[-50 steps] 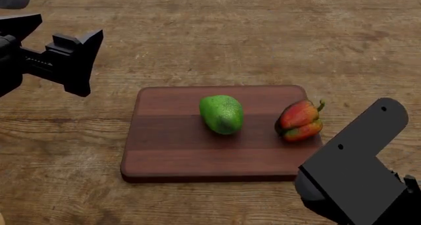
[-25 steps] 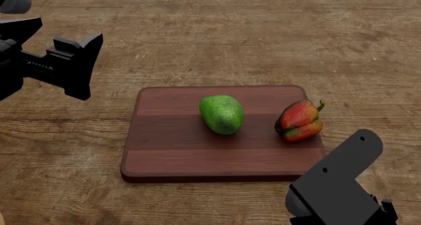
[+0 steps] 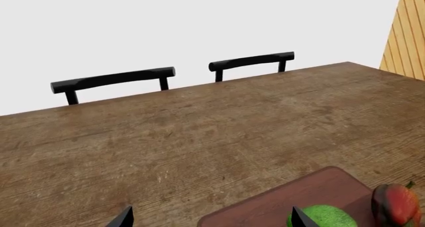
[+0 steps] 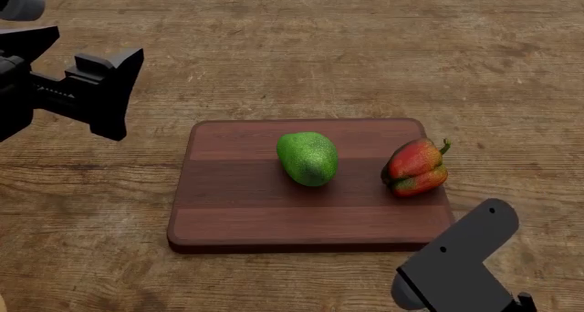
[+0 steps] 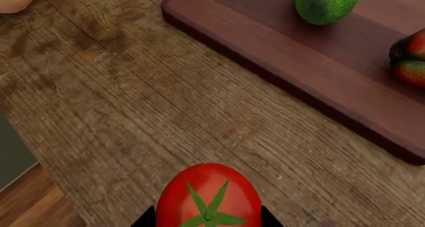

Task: Place the avocado, onion, tomato and bell pepper on the cutting board.

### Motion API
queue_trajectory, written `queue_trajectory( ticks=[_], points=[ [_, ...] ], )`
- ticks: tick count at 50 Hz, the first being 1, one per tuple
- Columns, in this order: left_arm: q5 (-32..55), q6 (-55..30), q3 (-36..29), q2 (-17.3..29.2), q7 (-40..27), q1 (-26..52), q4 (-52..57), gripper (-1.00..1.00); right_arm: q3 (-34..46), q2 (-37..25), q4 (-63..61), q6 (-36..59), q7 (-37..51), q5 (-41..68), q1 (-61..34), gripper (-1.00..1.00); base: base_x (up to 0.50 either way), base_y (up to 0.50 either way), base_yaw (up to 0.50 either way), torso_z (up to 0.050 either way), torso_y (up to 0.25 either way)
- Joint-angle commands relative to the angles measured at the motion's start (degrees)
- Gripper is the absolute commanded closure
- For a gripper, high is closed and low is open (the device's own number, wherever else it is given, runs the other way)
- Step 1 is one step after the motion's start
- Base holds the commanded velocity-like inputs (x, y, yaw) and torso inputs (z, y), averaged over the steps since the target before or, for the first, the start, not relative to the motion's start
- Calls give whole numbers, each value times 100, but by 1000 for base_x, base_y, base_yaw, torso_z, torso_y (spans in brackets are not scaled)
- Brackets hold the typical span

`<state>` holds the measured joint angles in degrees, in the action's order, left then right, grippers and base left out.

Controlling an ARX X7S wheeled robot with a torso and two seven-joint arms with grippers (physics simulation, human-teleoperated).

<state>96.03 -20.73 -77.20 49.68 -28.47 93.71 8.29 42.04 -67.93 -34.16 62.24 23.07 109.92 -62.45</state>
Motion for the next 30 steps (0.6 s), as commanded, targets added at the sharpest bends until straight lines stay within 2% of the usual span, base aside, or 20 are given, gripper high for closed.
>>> queue_trajectory(
  ticks=[1,9,17,30],
  points=[
    [11,-29,23,-9,-14,15,12,-100,46,-4,-49,-116,-23,-102,218,100,0,0,0,0,0],
    [6,-24,32,3,-15,-13,42,-100,34,-77,-97,-149,-36,-142,275,100,0,0,0,0,0],
    [10,-9,52,30,-11,-32,69,-100,-103,95,202,285,284,200,-650,100,0,0,0,0,0],
    [-2,-5,70,34,-6,-60,49,-100,-129,545,753,490,-12,-342,-1036,100,0,0,0,0,0]
  ],
)
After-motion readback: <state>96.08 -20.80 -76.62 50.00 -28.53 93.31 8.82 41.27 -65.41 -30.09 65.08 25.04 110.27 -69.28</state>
